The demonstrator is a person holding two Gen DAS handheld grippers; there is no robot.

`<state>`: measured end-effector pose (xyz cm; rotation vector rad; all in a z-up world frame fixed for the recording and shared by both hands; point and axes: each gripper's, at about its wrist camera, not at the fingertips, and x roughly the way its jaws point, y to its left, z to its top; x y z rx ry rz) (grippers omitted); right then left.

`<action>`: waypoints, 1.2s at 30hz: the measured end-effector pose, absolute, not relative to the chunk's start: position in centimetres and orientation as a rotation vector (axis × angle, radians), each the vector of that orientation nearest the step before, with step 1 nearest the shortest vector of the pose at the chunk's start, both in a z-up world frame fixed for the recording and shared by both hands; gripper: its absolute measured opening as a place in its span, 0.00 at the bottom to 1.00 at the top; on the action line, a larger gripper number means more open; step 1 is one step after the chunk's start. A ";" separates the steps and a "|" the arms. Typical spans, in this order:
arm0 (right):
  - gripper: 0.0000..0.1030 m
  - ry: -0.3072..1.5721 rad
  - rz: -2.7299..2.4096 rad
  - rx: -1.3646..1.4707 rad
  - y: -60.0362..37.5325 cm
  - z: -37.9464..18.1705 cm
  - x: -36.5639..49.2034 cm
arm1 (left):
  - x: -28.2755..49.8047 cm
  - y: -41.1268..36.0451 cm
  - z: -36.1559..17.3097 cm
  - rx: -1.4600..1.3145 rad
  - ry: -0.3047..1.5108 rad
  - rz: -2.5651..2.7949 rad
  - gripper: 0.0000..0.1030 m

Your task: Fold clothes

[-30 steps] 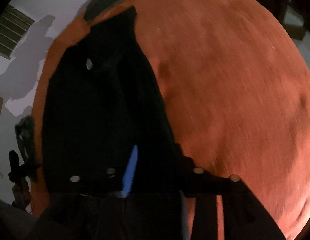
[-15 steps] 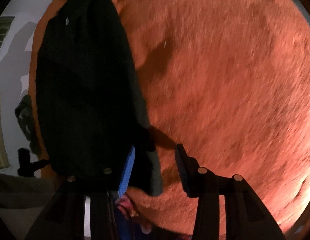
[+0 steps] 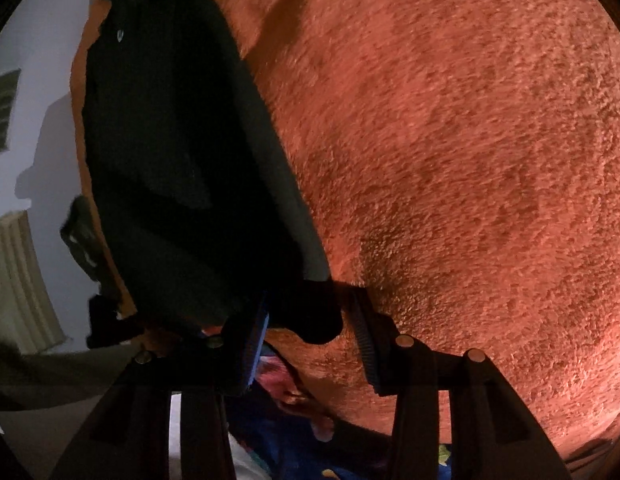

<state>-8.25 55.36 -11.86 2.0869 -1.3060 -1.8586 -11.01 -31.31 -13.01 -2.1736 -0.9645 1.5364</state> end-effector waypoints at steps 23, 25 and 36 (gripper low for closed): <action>0.04 -1.328 -2.139 1.569 59.1 -2.4 -19.3 | -23.0 -35.4 -1.2 -1.492 -1.316 1.963 0.06; 0.04 -1.282 -2.183 1.515 58.8 -1.0 -22.0 | -25.6 -34.2 -0.7 -1.460 -1.316 1.993 0.06; 0.04 -1.088 -2.366 1.316 60.0 2.4 -42.0 | -41.8 -34.4 0.7 -1.339 -1.339 2.161 0.06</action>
